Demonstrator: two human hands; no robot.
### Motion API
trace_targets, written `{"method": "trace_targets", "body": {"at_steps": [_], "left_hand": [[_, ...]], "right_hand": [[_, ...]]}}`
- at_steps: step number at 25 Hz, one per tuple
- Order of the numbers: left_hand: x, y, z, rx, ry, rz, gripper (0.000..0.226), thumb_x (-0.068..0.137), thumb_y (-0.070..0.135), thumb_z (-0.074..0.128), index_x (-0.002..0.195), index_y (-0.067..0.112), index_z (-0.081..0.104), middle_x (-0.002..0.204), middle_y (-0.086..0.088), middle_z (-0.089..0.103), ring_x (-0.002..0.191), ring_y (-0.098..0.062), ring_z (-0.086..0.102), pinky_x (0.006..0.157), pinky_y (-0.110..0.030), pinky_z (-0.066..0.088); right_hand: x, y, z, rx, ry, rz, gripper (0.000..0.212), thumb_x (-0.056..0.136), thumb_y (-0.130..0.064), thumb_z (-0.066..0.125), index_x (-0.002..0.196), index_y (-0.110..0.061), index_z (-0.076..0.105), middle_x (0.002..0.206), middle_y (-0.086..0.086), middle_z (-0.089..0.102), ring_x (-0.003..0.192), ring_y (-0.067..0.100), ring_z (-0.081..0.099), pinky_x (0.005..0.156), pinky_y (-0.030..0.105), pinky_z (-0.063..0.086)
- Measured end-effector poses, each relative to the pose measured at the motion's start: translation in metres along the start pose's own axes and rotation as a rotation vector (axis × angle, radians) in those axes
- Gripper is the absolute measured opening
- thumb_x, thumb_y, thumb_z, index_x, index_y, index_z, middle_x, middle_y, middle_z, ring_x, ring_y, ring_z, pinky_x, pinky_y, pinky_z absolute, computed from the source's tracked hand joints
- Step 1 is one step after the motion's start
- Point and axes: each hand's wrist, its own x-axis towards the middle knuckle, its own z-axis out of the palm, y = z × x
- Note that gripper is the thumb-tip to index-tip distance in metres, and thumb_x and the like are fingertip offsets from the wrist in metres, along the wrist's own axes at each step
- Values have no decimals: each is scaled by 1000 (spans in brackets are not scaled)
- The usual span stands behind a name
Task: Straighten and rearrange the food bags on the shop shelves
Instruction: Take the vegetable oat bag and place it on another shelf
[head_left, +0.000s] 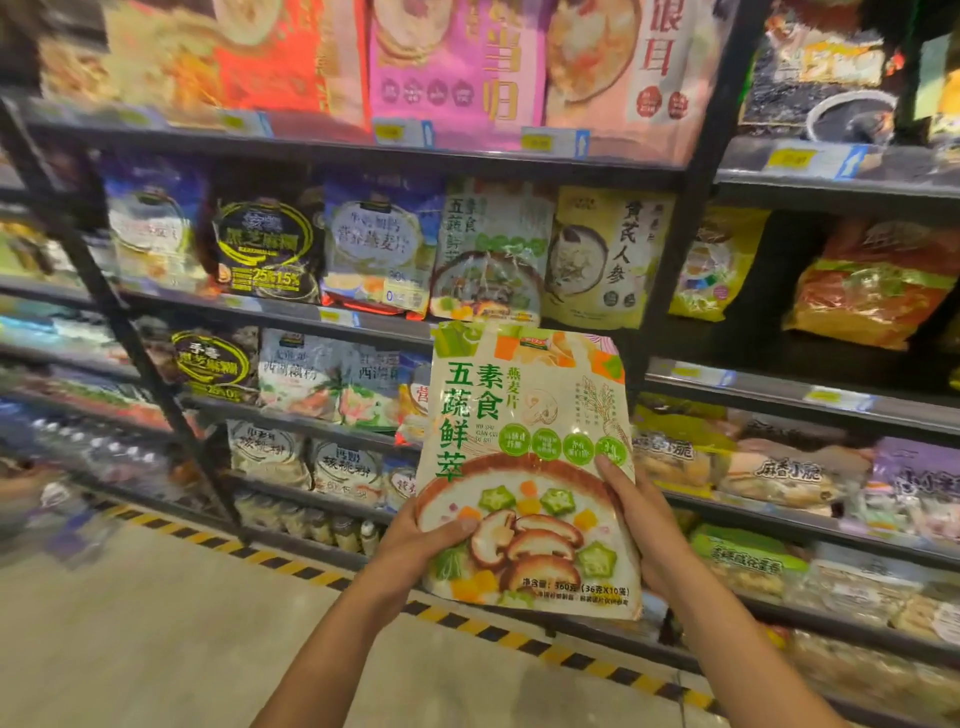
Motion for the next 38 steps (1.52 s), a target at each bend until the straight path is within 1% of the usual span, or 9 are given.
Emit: {"method": "trace_targets", "body": {"at_steps": [4,6,11,15,21,26,30,35,38], "left_hand": [[-8,10,-55,-27,21,-4,103,50,43,104,141,26,58,127,-4,75,115,-28,73,96,-54,59],[-10,15,-75,-30,38,7,100,50,43,103,139,26,59,126,-5,75,114,-28,73,95,-54,60],[-3,31,-106,-11,105,14,93,52,47,102,134,31,62,124,-3,75,110,-26,74,90,-52,62],[23,50,-119,-3,147,47,83,59,39,94,134,28,60,123,-2,74,109,-23,74,88,-43,64],[87,82,-124,34,120,59,75,69,34,90,135,27,57,124,-1,72,109,-21,73,87,-39,64],[158,118,-123,98,53,80,82,68,41,91,140,35,52,132,-1,66,113,-21,70,90,-40,63],[213,147,-115,184,-5,144,84,75,42,91,147,30,49,130,3,68,115,-17,70,97,-41,60],[262,182,-99,256,-57,219,69,79,40,86,140,27,57,126,1,74,111,-16,73,85,-31,63],[291,202,-90,322,-54,255,54,79,41,86,128,31,65,119,4,77,106,-11,74,90,-32,61]], "right_hand": [[6,9,59,-7,-36,6,62,90,-51,74,143,-25,56,118,9,78,102,34,78,92,53,61],[11,8,83,-9,-72,11,50,94,-46,71,137,-24,60,117,11,78,102,36,77,92,52,60],[31,3,124,-7,-125,15,46,96,-41,69,137,-20,63,122,15,76,108,40,74,101,60,55],[56,-6,150,-38,-119,-22,38,97,-35,70,132,-22,64,118,11,78,104,35,77,93,51,59],[122,-14,163,-6,-64,-41,47,91,-39,76,134,-23,63,116,10,79,103,34,77,98,56,58],[183,-32,164,-1,-2,-66,53,81,-46,81,129,-27,66,116,7,79,104,32,77,100,57,56],[227,-63,163,-78,85,-156,42,89,-43,77,125,-25,64,109,1,79,93,23,79,81,40,62],[270,-92,161,-89,142,-213,37,91,-41,76,122,-24,69,109,1,81,98,24,78,92,48,61],[289,-115,161,-73,143,-221,26,96,-35,72,118,-22,71,104,2,82,92,23,79,81,40,62]]}}
